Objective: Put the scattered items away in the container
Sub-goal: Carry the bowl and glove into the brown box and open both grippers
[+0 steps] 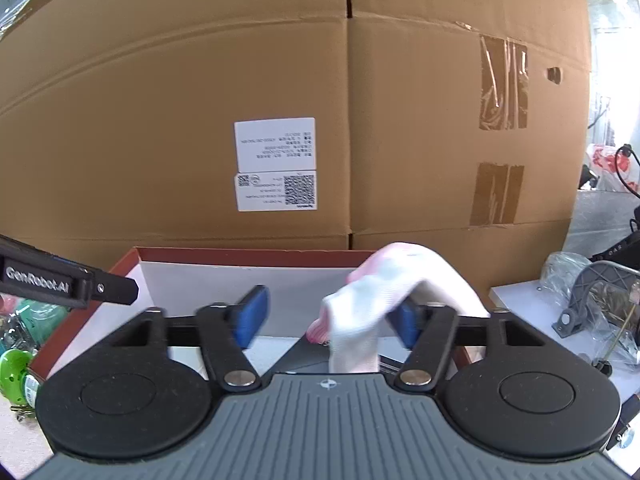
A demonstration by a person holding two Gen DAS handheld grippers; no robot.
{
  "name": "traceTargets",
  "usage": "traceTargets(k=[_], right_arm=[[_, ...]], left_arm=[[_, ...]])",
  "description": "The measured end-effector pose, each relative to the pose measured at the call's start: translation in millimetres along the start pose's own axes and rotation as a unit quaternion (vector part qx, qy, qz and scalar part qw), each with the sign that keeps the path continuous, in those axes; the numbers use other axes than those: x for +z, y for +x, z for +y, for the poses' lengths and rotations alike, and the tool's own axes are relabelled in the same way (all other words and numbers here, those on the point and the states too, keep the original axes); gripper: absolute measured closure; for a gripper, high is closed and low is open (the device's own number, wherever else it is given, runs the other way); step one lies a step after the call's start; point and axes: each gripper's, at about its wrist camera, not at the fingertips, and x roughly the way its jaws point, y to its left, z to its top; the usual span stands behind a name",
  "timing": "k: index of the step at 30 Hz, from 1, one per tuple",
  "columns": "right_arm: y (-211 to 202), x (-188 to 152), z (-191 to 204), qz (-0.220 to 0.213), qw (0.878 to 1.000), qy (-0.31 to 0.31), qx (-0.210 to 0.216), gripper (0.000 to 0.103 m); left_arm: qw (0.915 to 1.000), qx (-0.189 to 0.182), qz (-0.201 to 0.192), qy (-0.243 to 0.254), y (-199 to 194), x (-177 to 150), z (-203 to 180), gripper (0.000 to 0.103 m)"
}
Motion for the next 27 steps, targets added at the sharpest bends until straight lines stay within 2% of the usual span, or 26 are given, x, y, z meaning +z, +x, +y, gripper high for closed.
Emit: traceTargets(k=[1, 3, 7, 10, 14, 17, 20, 27], right_arm=[[2.2, 0.5, 1.0, 0.012, 1.0, 0.0, 0.018, 0.012], [11.8, 2.0, 2.6, 0.065, 0.996, 0.01, 0.06, 0.015], [14.4, 5.8, 6.9, 0.105, 0.99, 0.043, 0.078, 0.015], [3.4, 8.2, 9.7, 0.102, 0.991, 0.045, 0.074, 0.015], [-5.4, 0.4, 18.0, 0.126, 0.99, 0.019, 0.063, 0.015], [-15.7, -6.4, 24.3, 0.114, 0.993, -0.002, 0.04, 0.015], [-28.7, -13.1, 29.1, 0.097, 0.994, -0.003, 0.041, 0.015], [-60.4, -26.4, 47.7, 0.05, 0.998, -0.027, 0.002, 0.014]], left_arm=[[1.0, 0.001, -0.005, -0.001, -5.5, 0.6, 1.5, 0.04], [1.0, -0.001, -0.008, -0.002, -13.3, -1.0, 5.0, 0.039], [1.0, -0.006, -0.006, -0.002, -24.7, -6.5, 12.6, 0.039], [0.9999, -0.009, -0.009, -0.006, -33.3, -10.2, 21.4, 0.039], [0.9998, -0.008, -0.011, -0.013, -41.5, -16.2, 34.7, 0.039], [0.9998, -0.007, -0.011, -0.017, -47.2, -22.5, 41.2, 0.038], [0.9998, -0.009, -0.011, -0.012, -54.0, -32.1, 39.7, 0.038], [0.9991, 0.012, -0.035, 0.021, -68.4, -52.4, 13.9, 0.034]])
